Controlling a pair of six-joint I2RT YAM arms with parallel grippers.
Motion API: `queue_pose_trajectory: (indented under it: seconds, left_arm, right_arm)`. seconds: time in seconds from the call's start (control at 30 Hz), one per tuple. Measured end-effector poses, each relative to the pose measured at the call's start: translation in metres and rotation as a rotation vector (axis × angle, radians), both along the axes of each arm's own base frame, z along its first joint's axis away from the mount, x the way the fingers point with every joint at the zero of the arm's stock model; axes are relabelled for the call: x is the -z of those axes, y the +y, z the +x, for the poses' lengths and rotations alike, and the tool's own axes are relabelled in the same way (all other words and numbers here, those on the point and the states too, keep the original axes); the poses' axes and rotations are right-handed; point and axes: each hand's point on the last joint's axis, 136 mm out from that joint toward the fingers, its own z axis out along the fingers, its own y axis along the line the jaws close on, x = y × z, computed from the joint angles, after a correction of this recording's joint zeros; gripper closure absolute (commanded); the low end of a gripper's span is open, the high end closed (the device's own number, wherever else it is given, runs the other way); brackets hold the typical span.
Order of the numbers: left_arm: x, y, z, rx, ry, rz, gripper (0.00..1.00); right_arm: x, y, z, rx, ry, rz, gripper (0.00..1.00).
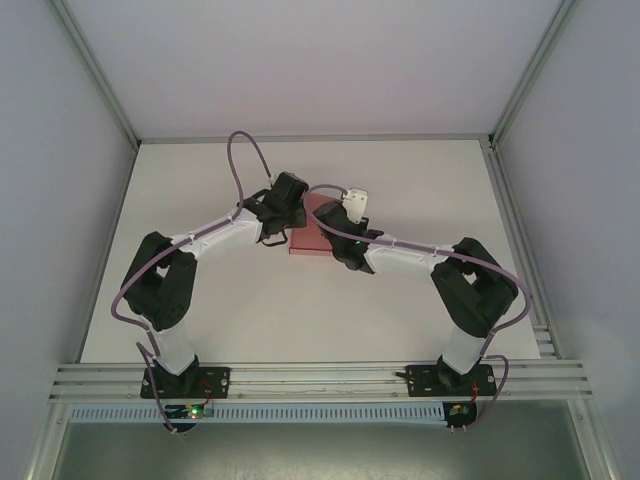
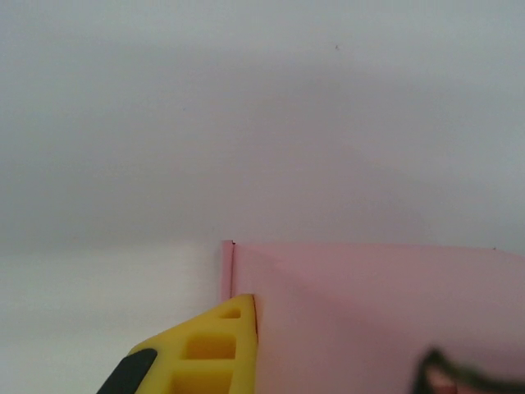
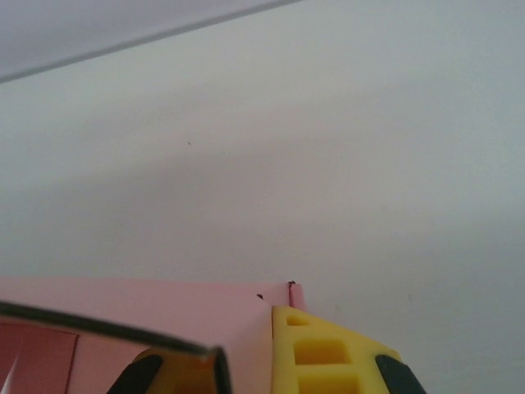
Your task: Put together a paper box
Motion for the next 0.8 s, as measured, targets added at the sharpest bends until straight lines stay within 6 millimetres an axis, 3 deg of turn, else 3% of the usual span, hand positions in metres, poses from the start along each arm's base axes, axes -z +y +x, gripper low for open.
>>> queue_pose_trajectory:
  seconds: [0.13, 0.37, 0.43, 0.6, 0.7, 0.8]
  left_arm:
    - [0.008, 0.0, -0.014, 0.015, -0.038, -0.023, 0.87]
    - [0.042, -0.004, -0.053, 0.074, -0.019, -0.059, 0.89]
    - [0.049, -0.003, -0.06, 0.081, -0.006, -0.06, 0.84]
    - [0.043, 0.005, -0.074, 0.085, -0.015, -0.065, 0.57]
    - [0.035, 0.008, -0.082, 0.091, -0.017, -0.067, 0.3]
    - [0.028, 0.012, -0.089, 0.092, -0.004, -0.067, 0.12]
  right_arm:
    - [0.004, 0.0, -0.011, -0.016, -0.05, -0.003, 1.0]
    - [0.012, 0.001, -0.033, -0.064, -0.145, 0.003, 1.0]
    - [0.013, 0.001, -0.038, -0.082, -0.161, -0.028, 1.0]
    - [0.016, 0.01, -0.051, -0.132, -0.192, -0.058, 1.0]
    - [0.016, 0.013, -0.055, -0.146, -0.205, -0.036, 1.0]
    - [0.018, 0.016, -0.056, -0.153, -0.214, -0.022, 1.0]
